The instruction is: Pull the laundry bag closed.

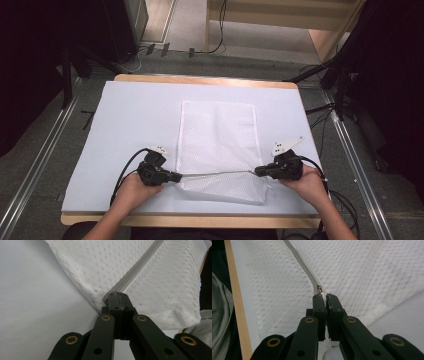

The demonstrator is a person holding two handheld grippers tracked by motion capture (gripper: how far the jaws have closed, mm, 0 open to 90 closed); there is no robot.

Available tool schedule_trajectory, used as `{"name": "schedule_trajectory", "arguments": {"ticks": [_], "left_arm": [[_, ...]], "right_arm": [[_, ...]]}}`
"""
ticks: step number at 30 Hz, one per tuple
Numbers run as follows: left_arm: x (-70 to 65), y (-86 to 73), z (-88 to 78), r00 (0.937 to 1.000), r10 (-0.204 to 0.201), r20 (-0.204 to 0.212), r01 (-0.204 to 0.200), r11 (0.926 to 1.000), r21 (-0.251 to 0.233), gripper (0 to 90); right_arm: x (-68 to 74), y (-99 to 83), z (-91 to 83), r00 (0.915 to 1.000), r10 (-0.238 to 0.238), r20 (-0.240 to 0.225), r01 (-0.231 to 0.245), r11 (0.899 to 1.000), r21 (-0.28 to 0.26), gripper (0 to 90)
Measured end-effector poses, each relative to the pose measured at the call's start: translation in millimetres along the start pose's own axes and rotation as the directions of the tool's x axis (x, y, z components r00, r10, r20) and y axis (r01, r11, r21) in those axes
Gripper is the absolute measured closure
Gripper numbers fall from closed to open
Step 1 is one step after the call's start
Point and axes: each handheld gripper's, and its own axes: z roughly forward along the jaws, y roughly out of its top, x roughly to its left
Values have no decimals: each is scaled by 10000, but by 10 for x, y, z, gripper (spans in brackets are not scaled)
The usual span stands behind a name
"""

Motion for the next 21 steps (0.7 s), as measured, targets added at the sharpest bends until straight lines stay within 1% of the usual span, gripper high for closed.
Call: {"name": "schedule_trajectory", "arguments": {"ticks": [2, 3, 4, 7, 8, 12, 14, 15, 20, 21], "left_arm": [[0, 0, 1, 10000, 7, 12, -7, 10000, -9, 900], [0, 0, 1, 10000, 7, 12, -7, 10000, -9, 900], [2, -1, 0, 10000, 27, 17, -27, 10000, -4, 900], [3, -1, 0, 10000, 1, 45, -1, 10000, -5, 900], [2, -1, 0, 10000, 30, 33, -30, 10000, -8, 900], [0, -1, 1, 10000, 2, 12, -2, 10000, -16, 900], [2, -1, 0, 10000, -7, 42, 7, 10000, -6, 900], [2, -1, 0, 10000, 15, 17, -15, 10000, -8, 900], [1, -2, -1, 10000, 67, -2, -67, 10000, -5, 900], [1, -2, -1, 10000, 67, -2, -67, 10000, -5, 900]], "right_arm": [[-4, -4, -2, 10000, -53, -46, 53, 10000, 1, 892], [-6, -8, -6, 10000, -3, 7, 2, 10000, 33, 892], [-11, -12, -12, 10000, 71, -45, -71, 10000, -6, 892], [-16, -15, -13, 10000, 59, -6, -59, 10000, 21, 892], [-18, -18, -14, 10000, 66, -71, -66, 10000, -46, 891], [-14, -22, -24, 10000, 96, 25, -96, 10000, -8, 891], [-24, -25, -26, 10000, 76, -50, -76, 10000, -32, 892], [-21, -27, -32, 9999, 100, 23, -100, 9999, -33, 891], [-26, -50, -52, 10000, 66, -55, -66, 10000, -56, 891], [-19, -54, -52, 10000, 77, -4, -77, 10000, -38, 891]]}}
